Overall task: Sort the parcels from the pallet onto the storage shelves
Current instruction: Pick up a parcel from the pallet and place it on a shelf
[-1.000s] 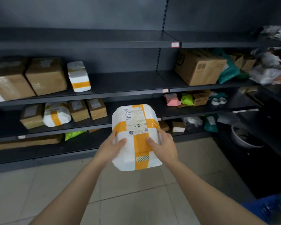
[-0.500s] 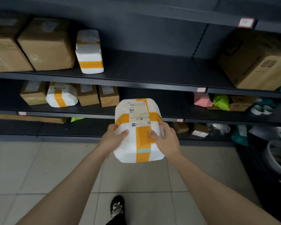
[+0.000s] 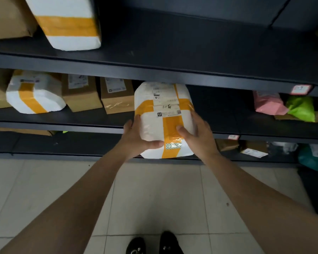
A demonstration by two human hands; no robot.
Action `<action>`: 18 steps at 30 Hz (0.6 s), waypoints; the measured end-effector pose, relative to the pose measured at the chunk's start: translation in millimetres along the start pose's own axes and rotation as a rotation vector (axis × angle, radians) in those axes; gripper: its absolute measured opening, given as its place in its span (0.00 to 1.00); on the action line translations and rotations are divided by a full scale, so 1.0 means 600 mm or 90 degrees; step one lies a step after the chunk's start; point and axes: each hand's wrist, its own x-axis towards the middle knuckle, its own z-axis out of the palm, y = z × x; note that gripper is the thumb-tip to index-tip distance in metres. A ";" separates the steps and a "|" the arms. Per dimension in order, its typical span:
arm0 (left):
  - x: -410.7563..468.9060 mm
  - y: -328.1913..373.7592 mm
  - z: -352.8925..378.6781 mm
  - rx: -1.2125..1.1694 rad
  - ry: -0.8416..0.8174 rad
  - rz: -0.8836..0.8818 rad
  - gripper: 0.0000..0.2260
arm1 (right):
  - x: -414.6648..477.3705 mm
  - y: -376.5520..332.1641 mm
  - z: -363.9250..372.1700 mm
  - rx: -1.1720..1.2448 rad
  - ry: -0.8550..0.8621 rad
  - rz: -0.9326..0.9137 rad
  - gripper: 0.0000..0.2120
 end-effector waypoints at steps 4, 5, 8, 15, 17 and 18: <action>0.104 -0.021 0.010 0.059 0.066 0.100 0.48 | 0.097 0.049 0.027 0.048 -0.031 -0.064 0.38; 0.130 -0.028 0.012 0.064 0.079 0.120 0.48 | 0.118 0.058 0.031 0.028 -0.057 -0.086 0.43; 0.197 -0.049 0.019 0.109 0.120 0.170 0.44 | 0.172 0.089 0.042 -0.084 -0.108 -0.136 0.52; 0.279 -0.081 0.022 0.305 0.221 0.209 0.35 | 0.269 0.113 0.081 -0.243 -0.103 -0.219 0.33; 0.295 -0.085 0.021 0.398 0.212 0.206 0.34 | 0.288 0.113 0.094 -0.276 -0.086 -0.240 0.30; 0.302 -0.085 0.020 0.443 0.212 0.199 0.36 | 0.298 0.112 0.100 -0.289 -0.081 -0.243 0.29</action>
